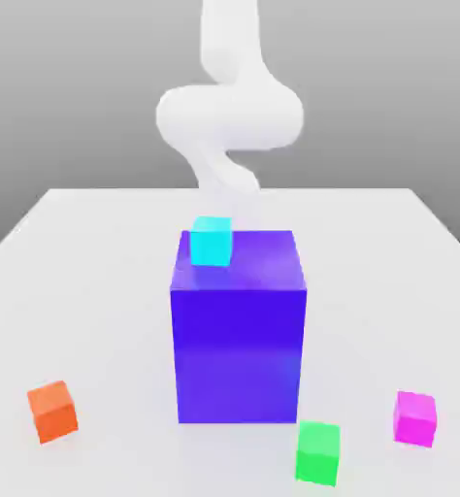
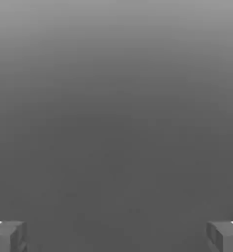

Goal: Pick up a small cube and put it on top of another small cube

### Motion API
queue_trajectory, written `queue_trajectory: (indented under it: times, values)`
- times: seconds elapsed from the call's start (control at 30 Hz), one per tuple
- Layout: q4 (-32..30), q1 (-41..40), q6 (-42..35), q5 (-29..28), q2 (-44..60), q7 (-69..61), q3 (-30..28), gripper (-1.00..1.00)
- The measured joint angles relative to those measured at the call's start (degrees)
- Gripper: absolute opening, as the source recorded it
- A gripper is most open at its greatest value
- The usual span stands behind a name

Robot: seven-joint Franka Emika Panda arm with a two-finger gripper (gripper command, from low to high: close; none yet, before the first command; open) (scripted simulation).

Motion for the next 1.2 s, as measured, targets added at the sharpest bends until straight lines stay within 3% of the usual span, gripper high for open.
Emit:
queue_trajectory:
  times: [0.27,0.53,0.7,0.83,1.0,1.03,1.2]
  values:
    - [-3.42,11.05,7.01,5.07,17.11,-16.21,-1.51,0.00]
    - [-6.81,18.29,13.97,7.70,33.72,-30.42,1.07,0.00]
    - [-9.04,23.11,18.65,5.00,43.83,-36.19,2.95,0.00]
    - [-10.85,25.54,22.39,-0.86,51.68,-38.13,3.14,0.00]
    - [-9.61,27.03,29.99,-3.48,62.00,-37.85,2.23,0.00]
    - [-9.27,27.10,31.41,-3.56,63.81,-37.79,2.15,-1.00]
    - [-9.27,27.08,31.31,-3.62,63.81,-37.74,2.16,-1.00]
